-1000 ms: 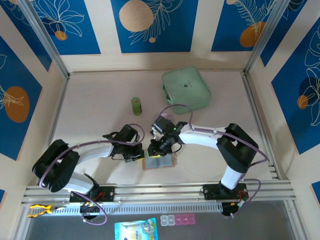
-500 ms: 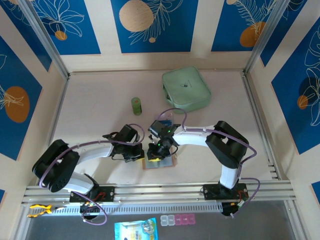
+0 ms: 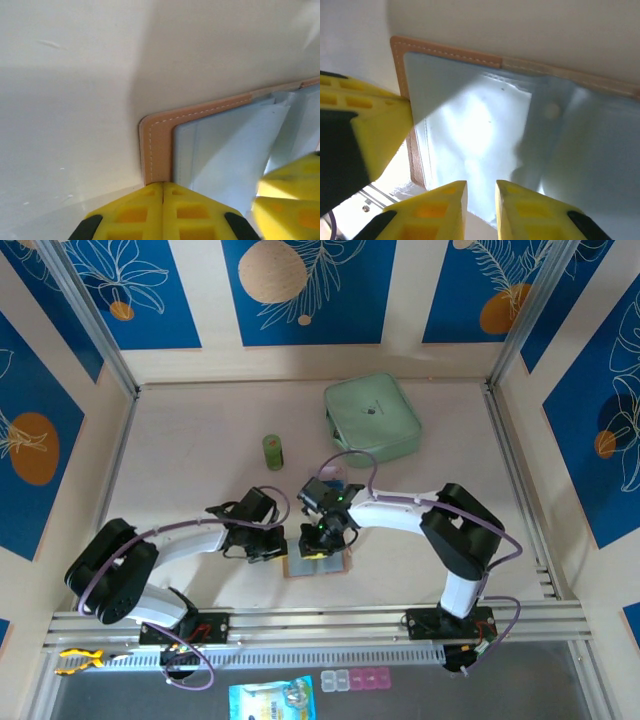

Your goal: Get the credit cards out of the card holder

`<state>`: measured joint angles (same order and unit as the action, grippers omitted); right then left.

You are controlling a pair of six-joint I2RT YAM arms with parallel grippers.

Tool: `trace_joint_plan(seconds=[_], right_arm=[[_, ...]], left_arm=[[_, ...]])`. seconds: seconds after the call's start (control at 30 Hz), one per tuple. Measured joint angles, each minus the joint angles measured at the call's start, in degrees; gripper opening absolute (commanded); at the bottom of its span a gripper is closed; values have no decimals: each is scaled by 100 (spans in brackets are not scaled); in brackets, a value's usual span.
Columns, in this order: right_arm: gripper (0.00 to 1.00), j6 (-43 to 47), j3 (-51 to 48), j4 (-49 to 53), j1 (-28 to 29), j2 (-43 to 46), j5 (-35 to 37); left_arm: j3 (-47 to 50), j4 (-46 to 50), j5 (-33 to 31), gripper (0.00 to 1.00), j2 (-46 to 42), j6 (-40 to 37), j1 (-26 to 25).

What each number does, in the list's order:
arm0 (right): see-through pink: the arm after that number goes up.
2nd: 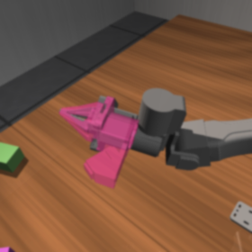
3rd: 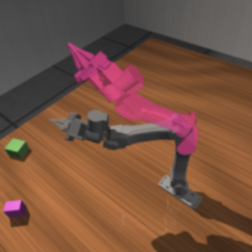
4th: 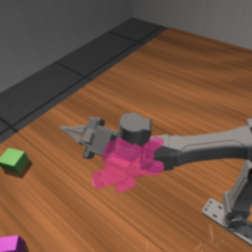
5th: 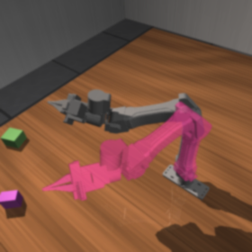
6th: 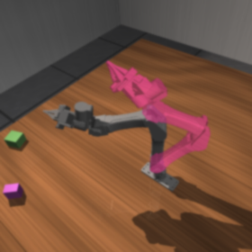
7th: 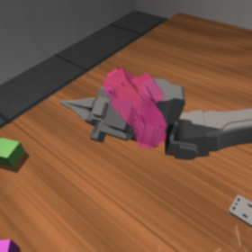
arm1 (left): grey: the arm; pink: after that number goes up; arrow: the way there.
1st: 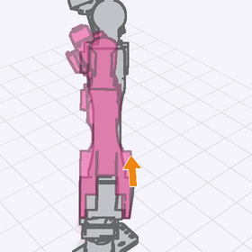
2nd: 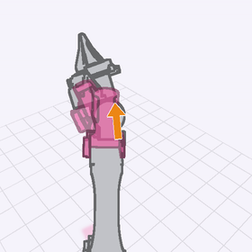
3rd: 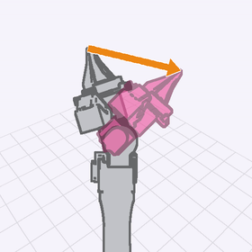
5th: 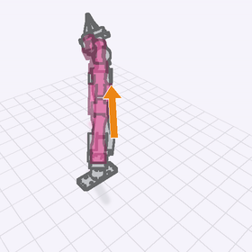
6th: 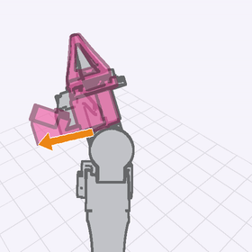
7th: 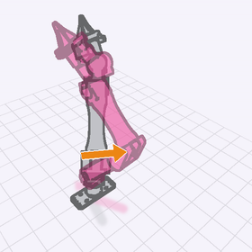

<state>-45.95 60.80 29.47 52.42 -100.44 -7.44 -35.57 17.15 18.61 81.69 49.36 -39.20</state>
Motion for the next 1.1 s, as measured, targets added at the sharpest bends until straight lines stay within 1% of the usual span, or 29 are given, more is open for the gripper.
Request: trace_joint_plan(seconds=[0.03,0.1,0.13,0.2,0.23,0.27,0.3,0.33,0.37,0.4,0.43,0.6,0.77,0.87,0.97,1.03,1.1], right_arm=[[30,39,0,39,-35,122,57],[40,114,0,105,-131,387,184],[45,164,-2,149,-205,546,262],[54,278,-11,214,-393,855,398],[60,350,-24,240,-522,1032,470],[68,422,-59,264,-673,1213,535],[79,466,-98,293,-835,1375,592],[93,529,-166,302,-1019,1539,632],[99,621,-251,315,-1237,1709,686],[99,680,-328,332,-1419,1845,726],[99,772,-415,361,-1648,1993,778],[99,1268,-758,468,-2841,2511,1080],[99,1746,-1082,280,-4081,2728,1414],[99,2004,-1392,-129,-4763,2726,1556],[99,2317,-1773,-778,-5348,2699,1567],[99,2507,-2013,-1307,-5534,2649,1561],[99,2739,-2271,-1967,-5608,2555,1556]], left_arm=[[-87,142,-111,8,-22,-44,0],[-282,396,-334,13,-92,-184,0],[-407,540,-496,18,-146,-256,2],[-621,811,-822,30,-267,-424,4],[-719,946,-1016,39,-345,-498,9],[-800,1069,-1213,49,-437,-597,28],[-852,1182,-1381,58,-522,-688,55],[-892,1296,-1556,67,-619,-778,96],[-916,1408,-1738,75,-721,-855,142],[-922,1491,-1878,81,-802,-949,199],[-927,1596,-2057,100,-896,-1025,284],[-977,1963,-2828,100,-1126,-1386,765],[-1088,2013,-3766,100,-1091,-1808,1154],[-1095,1910,-4415,100,-1025,-2061,1390],[-1093,1626,-4944,100,-966,-2365,1648],[-1045,1276,-5191,99,-942,-2610,1808],[-852,719,-5410,99,-931,-2920,1941]])
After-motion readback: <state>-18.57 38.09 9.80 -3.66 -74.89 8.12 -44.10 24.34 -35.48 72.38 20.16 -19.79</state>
